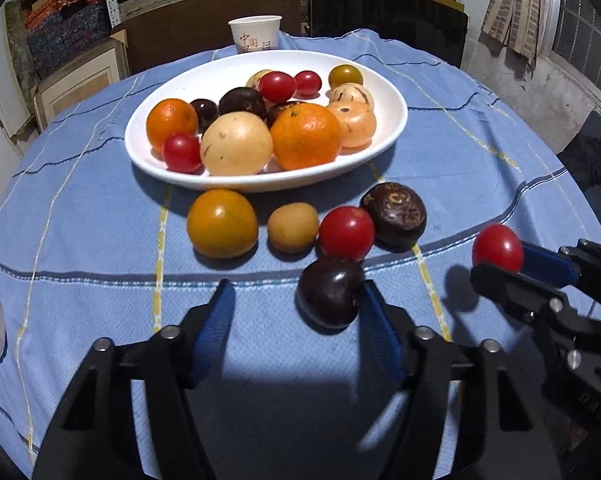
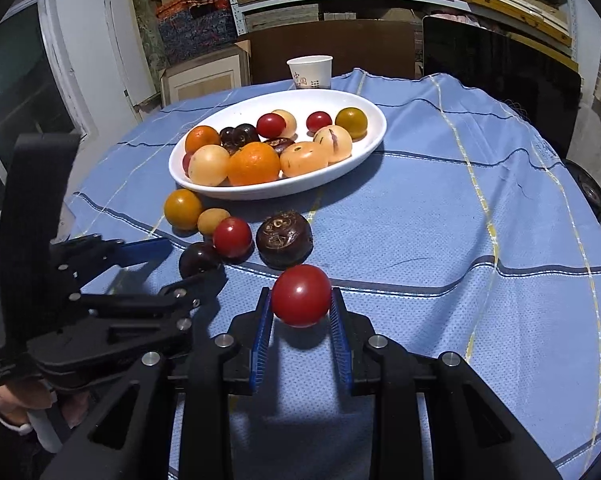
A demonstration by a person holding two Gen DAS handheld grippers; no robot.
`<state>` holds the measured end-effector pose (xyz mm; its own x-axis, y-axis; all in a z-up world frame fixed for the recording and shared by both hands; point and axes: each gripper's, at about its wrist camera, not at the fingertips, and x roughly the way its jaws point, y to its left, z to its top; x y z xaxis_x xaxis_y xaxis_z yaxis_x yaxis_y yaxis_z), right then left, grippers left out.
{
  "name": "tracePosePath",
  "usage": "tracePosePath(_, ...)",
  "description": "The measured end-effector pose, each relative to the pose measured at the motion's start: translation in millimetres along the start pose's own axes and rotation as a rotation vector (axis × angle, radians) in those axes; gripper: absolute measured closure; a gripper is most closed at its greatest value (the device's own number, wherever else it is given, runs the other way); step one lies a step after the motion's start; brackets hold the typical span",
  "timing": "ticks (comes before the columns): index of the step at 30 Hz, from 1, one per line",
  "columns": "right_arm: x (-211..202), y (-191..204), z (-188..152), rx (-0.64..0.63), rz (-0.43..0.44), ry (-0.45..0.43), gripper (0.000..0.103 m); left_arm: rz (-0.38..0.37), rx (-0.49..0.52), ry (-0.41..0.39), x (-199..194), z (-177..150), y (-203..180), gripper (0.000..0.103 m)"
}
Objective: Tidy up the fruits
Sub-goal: 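Grasp the dark plum with the left tool while the right tool holds the tomato, then carry the plum and tomato onto the white plate and open both tools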
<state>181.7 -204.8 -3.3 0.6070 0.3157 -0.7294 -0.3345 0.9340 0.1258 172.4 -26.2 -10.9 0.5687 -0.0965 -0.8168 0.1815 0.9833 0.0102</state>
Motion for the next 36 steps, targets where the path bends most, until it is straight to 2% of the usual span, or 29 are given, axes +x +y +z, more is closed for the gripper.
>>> tracePosePath(4, -0.6, -0.9, -0.1, 0.004, 0.006, 0.001, 0.074, -0.013, 0.016, -0.003, -1.0, 1.1, -4.2, 0.059)
tracePosePath(6, -0.6, -0.5, -0.2, 0.003, 0.009, 0.001, 0.074, -0.032, 0.035, -0.007, -4.4, -2.9, -9.3, 0.072)
tracePosePath(14, -3.1, 0.3, 0.1, 0.004, 0.010, -0.008, 0.074, -0.024, 0.018, -0.013, -23.1, -16.5, -2.4, 0.074)
tracePosePath(20, -9.4, -0.3, 1.1, 0.023, 0.028, -0.036, 0.074, -0.027, -0.008, -0.063, -56.9, -19.3, 14.3, 0.074)
tracePosePath(24, -27.8, 0.4, 9.9, 0.051, 0.066, -0.092, 0.074, -0.040, -0.013, -0.101, -76.4, -5.1, 24.6, 0.074)
tracePosePath(28, -45.9, -0.8, 30.2, 0.049, 0.076, -0.162, 0.074, -0.041, 0.034, -0.137, -86.7, 22.4, 26.7, 0.074)
tracePosePath(32, -39.9, -1.9, 63.9, 0.011, 0.102, -0.145, 0.073, -0.043, 0.050, -0.160, -83.4, 52.8, 29.5, 0.074)
tracePosePath(36, -15.9, -2.6, 98.5, -0.018, 0.102, -0.130, 0.073, -0.078, 0.017, -0.156, -64.0, 86.4, 40.7, 0.074)
